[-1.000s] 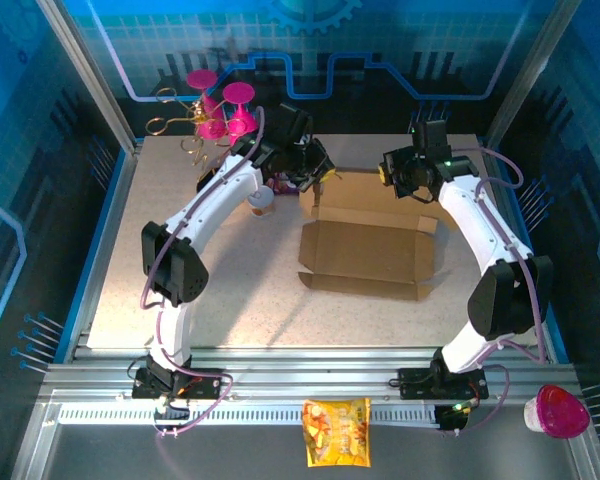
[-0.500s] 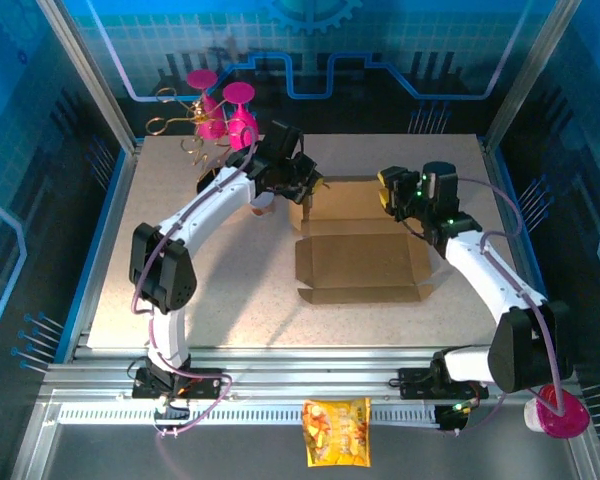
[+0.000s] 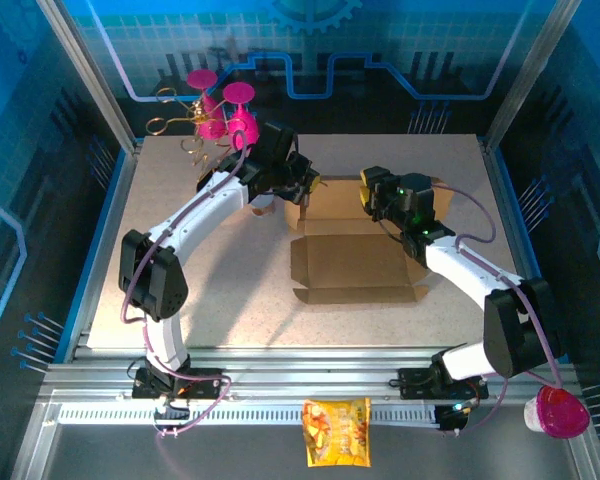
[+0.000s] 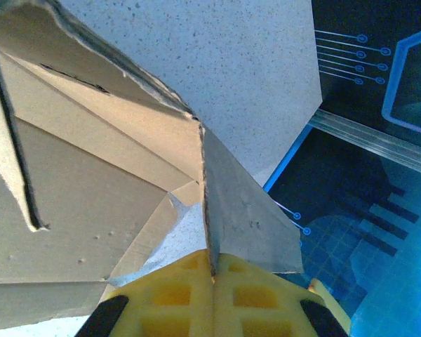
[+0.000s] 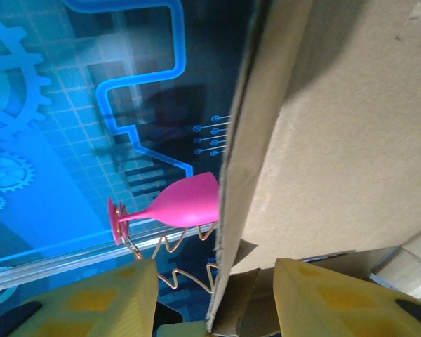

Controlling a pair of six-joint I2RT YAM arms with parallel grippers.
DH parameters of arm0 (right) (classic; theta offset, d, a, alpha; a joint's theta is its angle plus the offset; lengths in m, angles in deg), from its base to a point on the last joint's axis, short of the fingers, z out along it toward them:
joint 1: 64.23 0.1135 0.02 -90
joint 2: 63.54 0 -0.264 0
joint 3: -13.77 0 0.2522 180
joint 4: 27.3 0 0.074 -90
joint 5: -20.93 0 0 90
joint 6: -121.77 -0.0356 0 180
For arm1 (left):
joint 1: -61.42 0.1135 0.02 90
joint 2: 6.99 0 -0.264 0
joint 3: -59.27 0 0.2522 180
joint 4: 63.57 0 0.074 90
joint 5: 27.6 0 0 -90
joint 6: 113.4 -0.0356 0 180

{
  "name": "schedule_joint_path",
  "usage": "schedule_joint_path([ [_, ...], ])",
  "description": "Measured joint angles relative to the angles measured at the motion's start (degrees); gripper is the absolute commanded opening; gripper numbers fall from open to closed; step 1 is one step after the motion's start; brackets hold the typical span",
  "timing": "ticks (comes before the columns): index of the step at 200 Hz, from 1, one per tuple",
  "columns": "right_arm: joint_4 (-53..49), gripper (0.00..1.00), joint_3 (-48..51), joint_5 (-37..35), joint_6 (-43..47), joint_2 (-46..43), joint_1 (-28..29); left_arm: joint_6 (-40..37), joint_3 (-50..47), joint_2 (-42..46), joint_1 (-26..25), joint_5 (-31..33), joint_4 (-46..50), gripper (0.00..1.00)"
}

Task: Fold the paper box

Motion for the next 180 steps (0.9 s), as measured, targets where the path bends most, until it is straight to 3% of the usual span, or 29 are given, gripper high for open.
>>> schedule_joint_path([
  [104, 3.0, 0.29, -4.3, -1.3, -2.8, 8.0, 0.4, 1.0, -2.7, 3.0, -0.1, 1.0, -0.3, 0.0],
  [149, 2.9, 0.38, -5.8, -1.2, -3.1, 8.2, 0.4, 1.0, -4.4, 4.9, -0.1, 1.1, -0.4, 0.0],
  [180, 0.4, 0.37, -7.1, -1.0, -3.2, 8.2, 0.4, 1.0, -5.0, 5.5, -0.1, 1.1, -0.4, 0.0],
])
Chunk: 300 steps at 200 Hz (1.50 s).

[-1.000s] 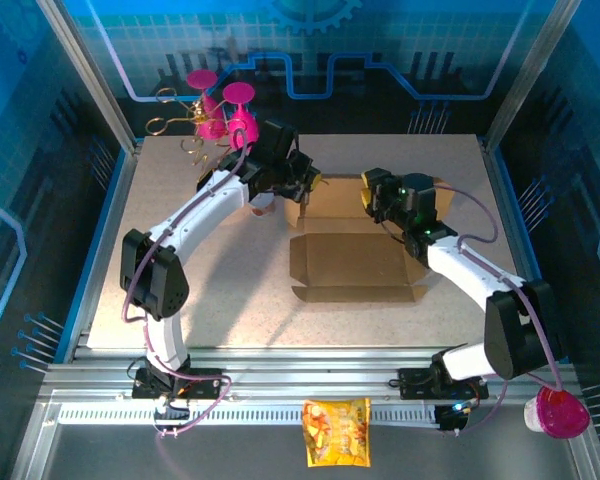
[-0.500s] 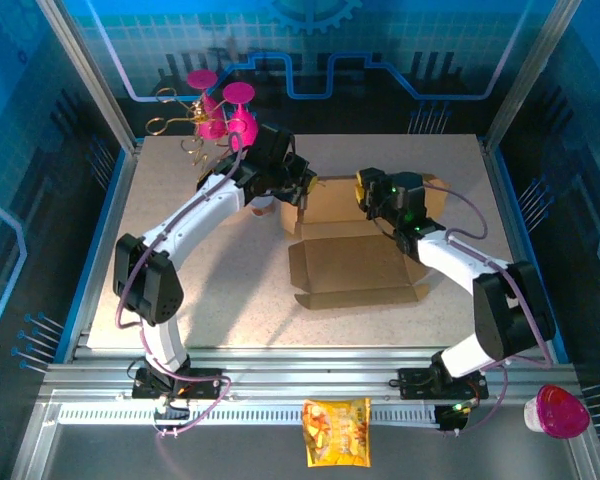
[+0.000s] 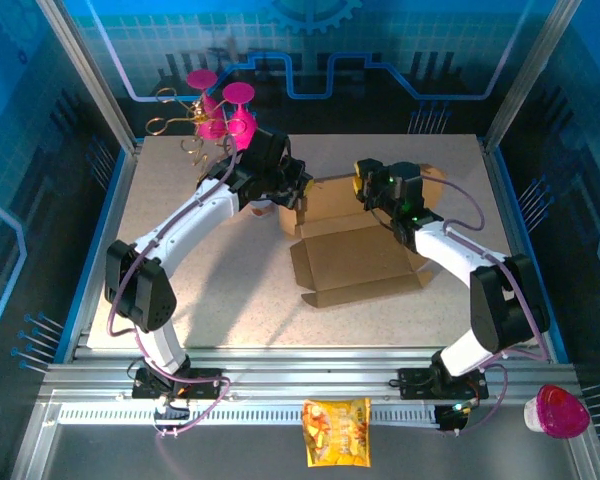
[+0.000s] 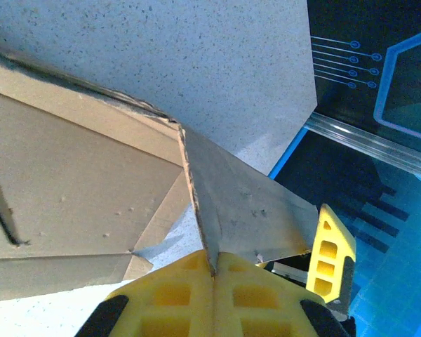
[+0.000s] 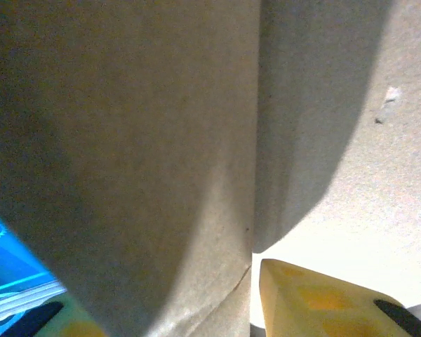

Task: Fold the paper box

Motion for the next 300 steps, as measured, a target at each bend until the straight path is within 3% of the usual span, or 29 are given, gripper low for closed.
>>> schedule_joint_path([
  [48, -3.7, 0.2, -2.2, 0.2, 0.0, 0.3, 0.0, 0.0, 0.0, 0.0, 0.0, 0.0, -0.4, 0.0],
  [75, -5.1, 0.01, -2.7, 0.0, 0.0, 0.9, 0.1, 0.0, 0.0, 0.0, 0.0, 0.0, -0.4, 0.0],
  [82, -5.5, 0.0, -2.9, 0.0, 0.1, 1.0, 0.2, -0.1, 0.0, 0.0, 0.0, 0.0, -0.4, 0.0],
  [103, -9.3, 0.0, -4.5, 0.0, -0.2, 1.0, 0.1, -2.1, 0.0, 0.1, 0.2, 0.0, -0.2, 0.36],
  [120, -14.5, 0.0, -7.1, 0.5, -0.2, 0.8, 0.0, -4.7, 0.1, 0.9, 0.9, 0.0, 1.7, 0.48],
  [139, -23.1, 0.0, -11.4, 1.8, -0.2, -0.3, -0.7, -9.1, -0.4, 4.1, 4.0, 0.4, 4.2, 0.46],
  [180, -38.4, 0.0, -19.8, 4.9, -0.5, -6.4, -4.4, -15.6, -13.9, 18.6, 14.9, -0.2, 2.4, 0.23],
  [213, -45.3, 0.0, -22.7, 6.7, -1.5, -9.4, -6.8, -16.4, -29.3, 20.0, 16.3, -4.3, -4.9, 0.18],
  [244, -49.3, 0.0, -22.7, 7.9, -2.6, -9.6, -7.2, -14.6, -39.9, 15.1, 15.3, -7.6, -17.0, 0.27],
  [300, -51.5, 0.0, -22.7, 8.5, -4.1, -9.6, -7.4, -10.9, -43.1, 8.0, 10.5, -9.6, -40.1, 0.35],
])
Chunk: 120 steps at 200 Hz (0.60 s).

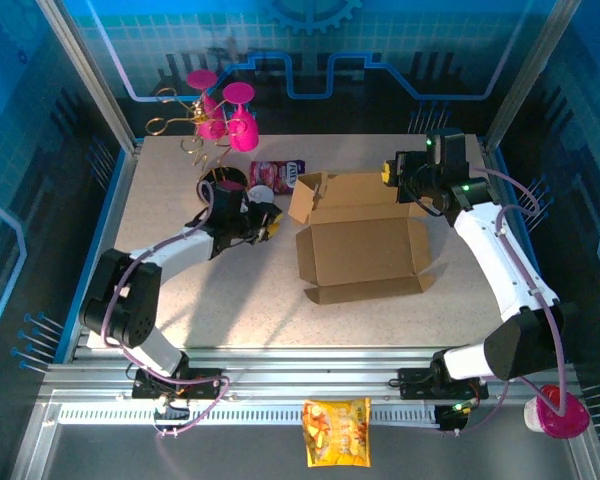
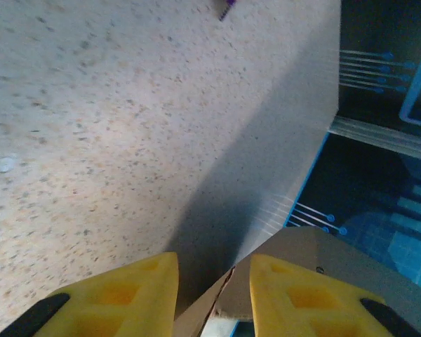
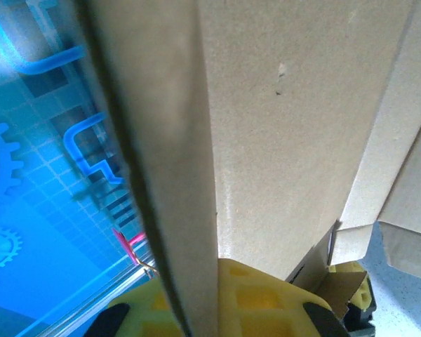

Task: Fold the paper box

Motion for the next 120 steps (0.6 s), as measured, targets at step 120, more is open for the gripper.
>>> schedule_joint_path([
  [120, 1.4, 0.0, 0.4, 1.3, -1.6, 0.5, -2.5, 10.1, -4.0, -7.1, -6.3, 0.3, -21.5, 0.34],
])
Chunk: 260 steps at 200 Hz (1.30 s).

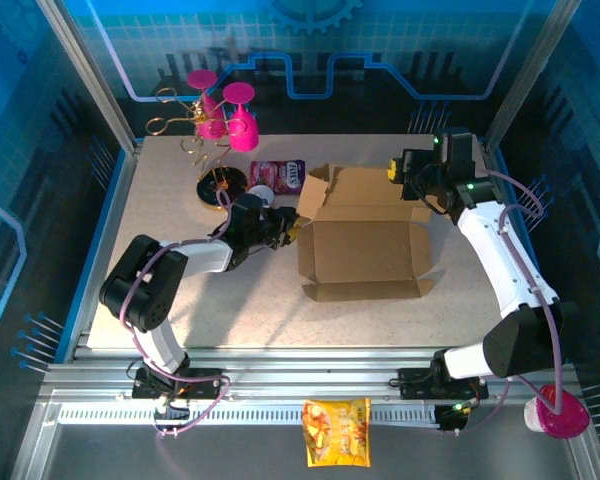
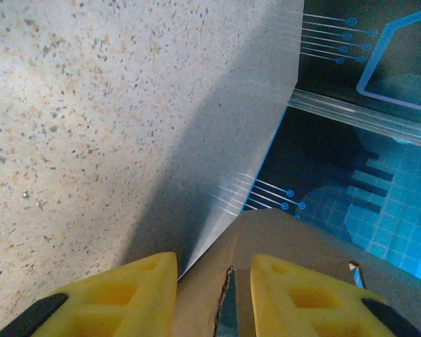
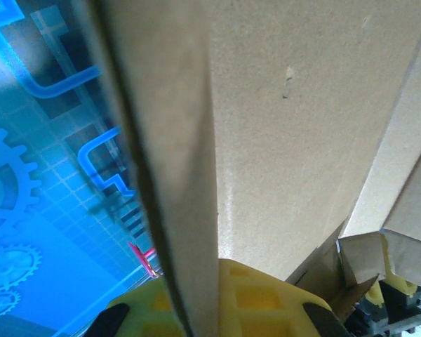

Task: Fold the paper box

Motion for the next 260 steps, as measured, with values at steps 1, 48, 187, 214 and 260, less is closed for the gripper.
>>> schedule_joint_path([
  [1, 0.0, 0.0, 0.0, 0.0, -0.1, 0.0, 0.0, 0.1, -0.2, 0.0, -0.1, 0.0, -0.2, 0.34],
  [48, 0.2, 0.0, 0.1, 0.0, -0.3, 1.1, 0.0, 0.8, -1.8, 0.2, -1.8, 2.0, -1.4, 0.37],
  [187, 2.4, 0.0, 0.5, 1.4, -2.8, 3.2, -1.8, -2.6, -7.1, 1.4, -3.9, 4.5, -11.5, 0.49],
  [214, 2.4, 0.0, 0.5, 1.5, -3.0, 3.6, -1.8, -4.2, -7.1, 0.2, -4.2, 4.1, -12.0, 0.5],
  [260, 2.4, 0.0, 0.5, 1.9, -4.0, 4.2, -1.8, -7.7, -6.4, -1.2, -5.8, 3.7, -12.0, 0.5],
])
